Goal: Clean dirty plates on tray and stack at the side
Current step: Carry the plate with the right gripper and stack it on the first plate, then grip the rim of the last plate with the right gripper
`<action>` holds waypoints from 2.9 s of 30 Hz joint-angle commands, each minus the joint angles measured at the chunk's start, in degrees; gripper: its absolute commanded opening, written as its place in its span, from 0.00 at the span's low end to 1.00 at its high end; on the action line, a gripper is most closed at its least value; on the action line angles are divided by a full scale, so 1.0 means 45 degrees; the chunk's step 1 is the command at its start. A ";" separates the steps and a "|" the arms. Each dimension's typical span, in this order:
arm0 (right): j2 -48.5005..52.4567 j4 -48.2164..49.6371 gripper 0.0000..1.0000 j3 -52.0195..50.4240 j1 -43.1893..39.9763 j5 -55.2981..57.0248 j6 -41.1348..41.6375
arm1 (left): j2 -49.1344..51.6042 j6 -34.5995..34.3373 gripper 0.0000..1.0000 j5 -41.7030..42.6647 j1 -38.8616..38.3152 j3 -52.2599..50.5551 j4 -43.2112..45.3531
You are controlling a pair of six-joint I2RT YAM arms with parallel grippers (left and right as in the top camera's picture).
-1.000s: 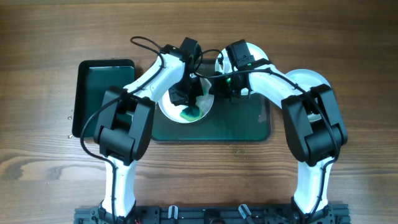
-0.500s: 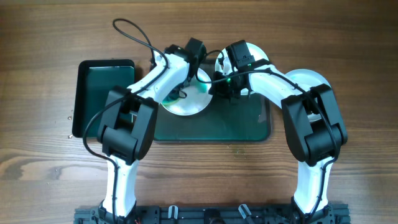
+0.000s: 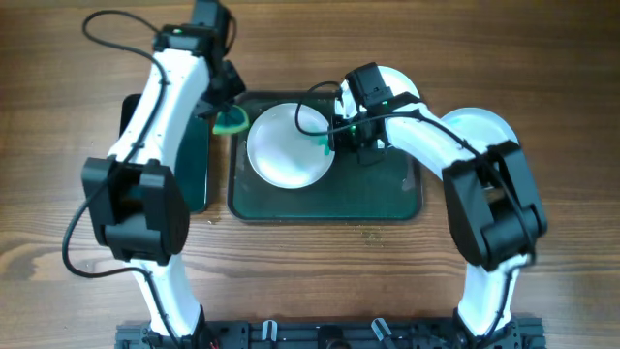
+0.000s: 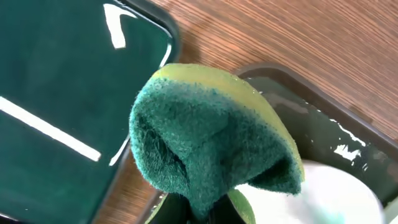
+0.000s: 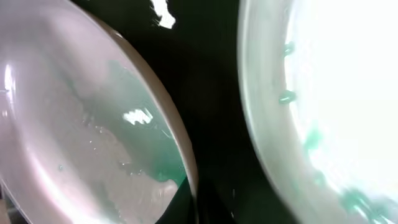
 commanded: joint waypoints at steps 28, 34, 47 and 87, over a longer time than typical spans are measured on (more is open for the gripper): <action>-0.4818 -0.1438 0.04 0.0039 0.7101 2.1216 -0.2909 | -0.0262 0.0471 0.04 0.0719 0.0461 0.0214 -0.0015; -0.4818 -0.2526 0.04 0.0034 0.5260 1.0506 -0.1132 | -0.0262 0.0466 0.04 0.0719 0.0437 0.0214 -0.0092; -0.4818 -0.4605 0.04 -0.0355 -0.7737 0.1423 -0.0136 | -0.0262 0.0466 0.04 0.0724 0.0175 0.0204 -0.0209; -0.0141 0.2006 0.33 -0.0874 -0.4979 0.1889 -0.3531 | -0.0262 0.0466 0.04 0.0714 0.0175 0.0204 -0.0330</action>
